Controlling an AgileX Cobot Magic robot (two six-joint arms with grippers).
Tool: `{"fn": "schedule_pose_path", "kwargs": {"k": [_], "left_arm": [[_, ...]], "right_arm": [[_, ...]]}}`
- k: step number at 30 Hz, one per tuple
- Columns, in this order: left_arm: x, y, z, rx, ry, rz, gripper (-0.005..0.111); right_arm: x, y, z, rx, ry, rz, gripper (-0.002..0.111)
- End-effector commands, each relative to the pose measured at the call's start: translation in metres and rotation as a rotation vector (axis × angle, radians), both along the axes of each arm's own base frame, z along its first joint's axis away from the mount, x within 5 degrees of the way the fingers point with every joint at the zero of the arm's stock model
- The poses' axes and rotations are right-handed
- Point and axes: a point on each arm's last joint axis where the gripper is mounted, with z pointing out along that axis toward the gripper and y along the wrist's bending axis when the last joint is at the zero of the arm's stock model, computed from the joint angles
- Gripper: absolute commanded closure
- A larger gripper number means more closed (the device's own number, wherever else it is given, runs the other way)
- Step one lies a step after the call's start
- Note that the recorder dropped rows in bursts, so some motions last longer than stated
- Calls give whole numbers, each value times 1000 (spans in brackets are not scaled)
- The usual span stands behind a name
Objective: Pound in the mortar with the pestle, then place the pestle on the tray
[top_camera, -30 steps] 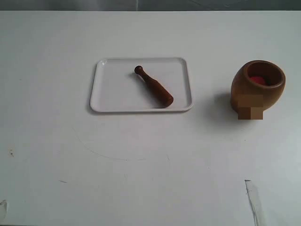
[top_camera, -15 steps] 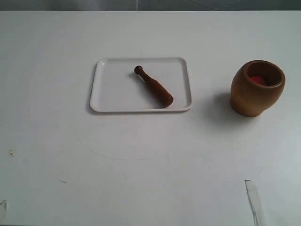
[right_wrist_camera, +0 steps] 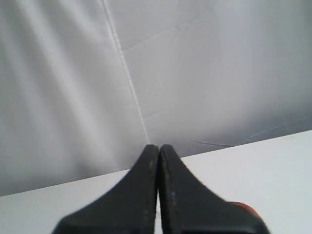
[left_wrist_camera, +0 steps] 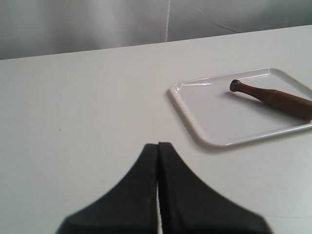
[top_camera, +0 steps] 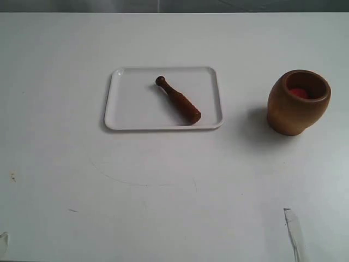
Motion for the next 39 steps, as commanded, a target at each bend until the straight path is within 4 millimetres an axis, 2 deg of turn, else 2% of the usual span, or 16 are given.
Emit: {"fn": "schedule_pose_path", "kwargs": {"k": [1,6,8,13,15,21,27,39], "left_arm": [[0,-1,0,-15,-4,-6,107],[0,-1,0,-15,-4,-6,107],[0,-1,0,-15,-4,-6,107],[0,-1,0,-15,-4,-6,107],[0,-1,0,-15,-4,-6,107],[0,-1,0,-15,-4,-6,107],[0,-1,0,-15,-4,-6,107],[0,-1,0,-15,-4,-6,107]], "right_arm": [[1,-1,-26,-35,-44,-47,108],[7,2,-57,-188,-63,-50,108],[7,2,-57,-244,-103,-51,108],[8,-2,-72,-528,-7,-75,108],[8,-3,-75,-561,10,-78,108],[8,-2,-75,-510,26,-69,108],[6,4,-75,-638,-37,1,108],[7,3,-71,-474,-24,-23,108]]}}
